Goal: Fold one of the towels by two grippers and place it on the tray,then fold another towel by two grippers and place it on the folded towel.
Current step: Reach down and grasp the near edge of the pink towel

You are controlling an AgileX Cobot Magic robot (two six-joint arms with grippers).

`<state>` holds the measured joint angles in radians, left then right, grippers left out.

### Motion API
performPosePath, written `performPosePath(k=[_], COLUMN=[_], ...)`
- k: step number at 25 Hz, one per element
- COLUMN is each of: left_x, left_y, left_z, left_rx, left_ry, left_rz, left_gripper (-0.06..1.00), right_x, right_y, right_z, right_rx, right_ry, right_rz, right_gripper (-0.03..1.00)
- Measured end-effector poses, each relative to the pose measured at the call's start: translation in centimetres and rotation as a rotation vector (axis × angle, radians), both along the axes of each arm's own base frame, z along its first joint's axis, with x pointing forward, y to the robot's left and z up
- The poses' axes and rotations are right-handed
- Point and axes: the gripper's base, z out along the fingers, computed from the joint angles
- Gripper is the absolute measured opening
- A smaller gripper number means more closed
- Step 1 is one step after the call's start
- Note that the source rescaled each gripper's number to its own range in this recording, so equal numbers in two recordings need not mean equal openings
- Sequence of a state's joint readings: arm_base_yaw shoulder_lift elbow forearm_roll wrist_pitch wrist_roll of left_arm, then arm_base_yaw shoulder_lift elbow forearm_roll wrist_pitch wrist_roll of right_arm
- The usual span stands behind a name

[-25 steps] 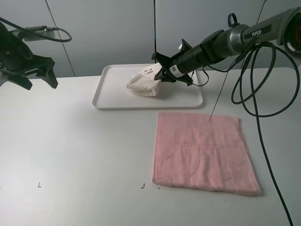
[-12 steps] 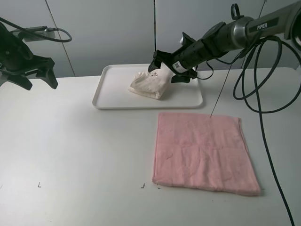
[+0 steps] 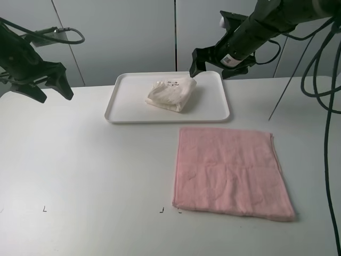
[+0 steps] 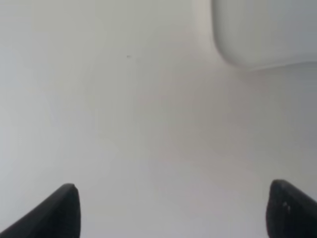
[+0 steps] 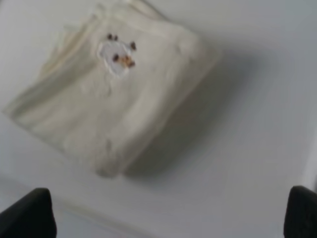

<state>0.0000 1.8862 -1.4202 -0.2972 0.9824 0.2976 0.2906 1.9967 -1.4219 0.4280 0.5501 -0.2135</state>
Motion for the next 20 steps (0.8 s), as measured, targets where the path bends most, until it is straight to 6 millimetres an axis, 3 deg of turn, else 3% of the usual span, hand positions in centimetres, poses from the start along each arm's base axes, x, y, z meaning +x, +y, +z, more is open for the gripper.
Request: performPosePath(k=[5, 12, 14, 20], left_x=[-1.0, -2.9, -3.3, -4.8], left_y=[-1.7, -9.6, -11.4, -15.5], left_z=[0.4, -0.8, -0.8, -0.7], left_rx=[-0.041, 0.104, 0.126, 0.185], left_ry=[-0.032, -0.068, -0.113, -0.213], left_rz=[-0.095, -0.414, -0.49, -0.806], left_gripper=[0.97, 0.97, 0.97, 0.97], right_x=[-5.2, -12.2, -14.0, -17.5], right_y=[-3.5, -11.0, -12.4, -11.8], right_z=[1.9, 4.6, 6.0, 8.2], right_rx=[-0.036, -0.053, -0.051, -0.214], right_ry=[-0.005, 0.01, -0.013, -0.091], right_rz=[-0.033, -0.136, -0.115, 0.308], right_gripper=[1.0, 1.0, 1.0, 1.0])
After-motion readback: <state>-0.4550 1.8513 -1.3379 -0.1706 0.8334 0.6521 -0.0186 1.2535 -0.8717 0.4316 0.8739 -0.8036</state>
